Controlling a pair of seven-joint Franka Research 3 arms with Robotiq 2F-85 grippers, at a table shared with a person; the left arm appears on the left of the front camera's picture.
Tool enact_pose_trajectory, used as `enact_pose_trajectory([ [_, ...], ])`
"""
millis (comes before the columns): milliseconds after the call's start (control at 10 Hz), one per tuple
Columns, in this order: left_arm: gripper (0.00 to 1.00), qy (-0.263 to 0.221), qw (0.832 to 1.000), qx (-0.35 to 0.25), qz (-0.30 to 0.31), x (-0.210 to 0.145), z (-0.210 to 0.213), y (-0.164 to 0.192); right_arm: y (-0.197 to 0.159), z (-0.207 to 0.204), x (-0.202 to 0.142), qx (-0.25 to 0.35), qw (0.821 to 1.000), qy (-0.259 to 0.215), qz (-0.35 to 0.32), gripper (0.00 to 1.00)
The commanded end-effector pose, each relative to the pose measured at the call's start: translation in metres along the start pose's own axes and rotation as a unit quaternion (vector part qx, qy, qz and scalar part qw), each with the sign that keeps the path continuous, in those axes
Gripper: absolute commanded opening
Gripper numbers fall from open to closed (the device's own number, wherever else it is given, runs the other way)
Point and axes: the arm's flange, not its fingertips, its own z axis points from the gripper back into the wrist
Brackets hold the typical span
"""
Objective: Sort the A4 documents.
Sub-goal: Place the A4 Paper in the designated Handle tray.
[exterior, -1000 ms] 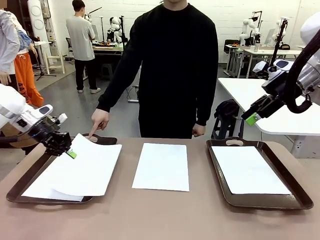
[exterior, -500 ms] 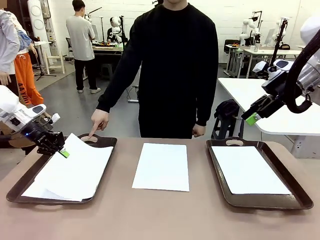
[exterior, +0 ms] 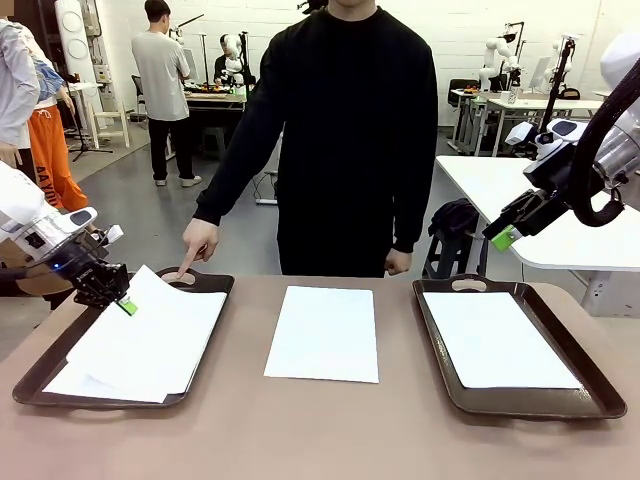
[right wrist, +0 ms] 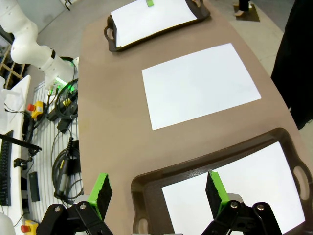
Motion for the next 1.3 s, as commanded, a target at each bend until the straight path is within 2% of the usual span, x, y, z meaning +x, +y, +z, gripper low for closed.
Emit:
enact_pose_trajectory([
  [0, 0.09, 0.002, 1.0, 0.023, 0.011, 0.004, 0.002, -0.004, 0.0, -0.002, 0.001, -0.003, 1.0, 0.001, 0.004, 1.0],
  [900, 1.0, 0.013, 0.998, 0.053, -0.015, 0.004, 0.009, -0.007, 0.0, -0.002, 0.001, -0.003, 1.0, 0.001, 0.004, 1.0],
  [1200, 1.0, 0.016, 0.998, 0.059, -0.021, 0.005, 0.012, -0.007, 0.0, -0.002, 0.001, -0.003, 1.0, 0.001, 0.004, 1.0],
])
